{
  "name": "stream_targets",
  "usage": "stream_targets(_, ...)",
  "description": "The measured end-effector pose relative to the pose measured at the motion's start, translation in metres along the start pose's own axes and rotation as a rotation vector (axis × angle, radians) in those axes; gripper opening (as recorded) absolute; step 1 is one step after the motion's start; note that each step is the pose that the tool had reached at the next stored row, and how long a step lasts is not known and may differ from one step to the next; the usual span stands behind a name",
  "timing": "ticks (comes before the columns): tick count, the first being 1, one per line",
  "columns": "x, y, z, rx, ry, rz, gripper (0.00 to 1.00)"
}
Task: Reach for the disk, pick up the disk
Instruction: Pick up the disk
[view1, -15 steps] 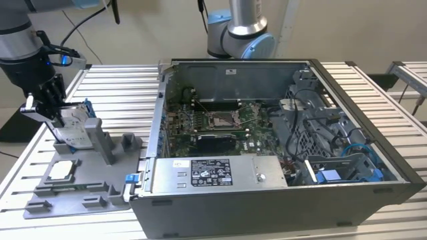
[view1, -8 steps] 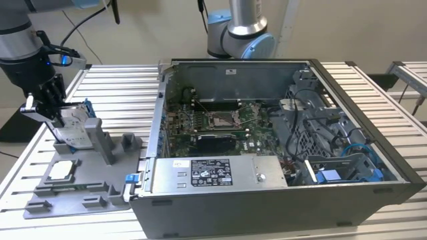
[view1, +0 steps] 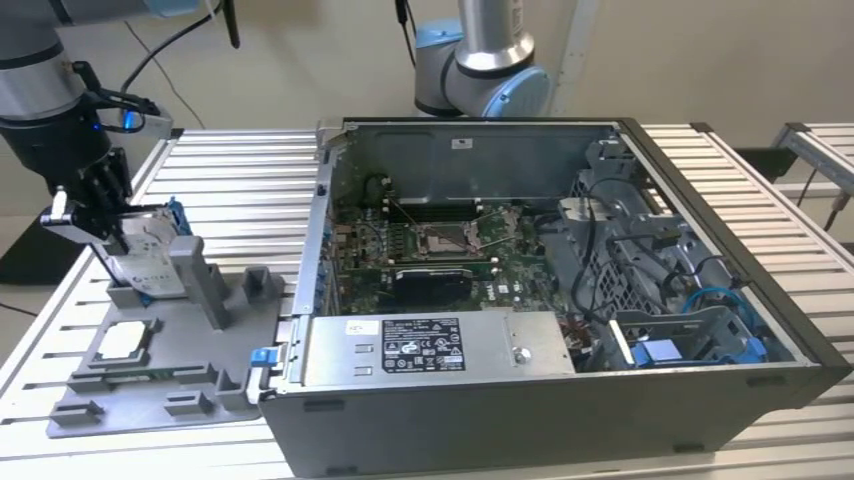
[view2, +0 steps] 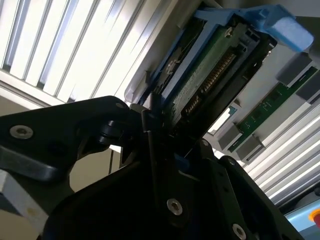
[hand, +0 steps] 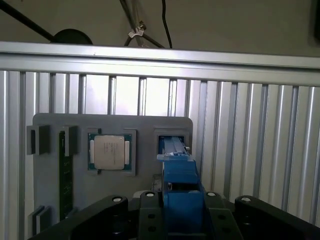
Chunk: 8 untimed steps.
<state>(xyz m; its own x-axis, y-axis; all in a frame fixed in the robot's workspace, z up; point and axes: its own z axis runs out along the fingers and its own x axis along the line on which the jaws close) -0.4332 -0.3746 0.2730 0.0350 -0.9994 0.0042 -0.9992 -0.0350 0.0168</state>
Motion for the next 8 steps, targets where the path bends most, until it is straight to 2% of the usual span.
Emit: stream_targets(8,0.0000,0.0000,-0.0001,-0.0001,0.0005,0.000,0.00)
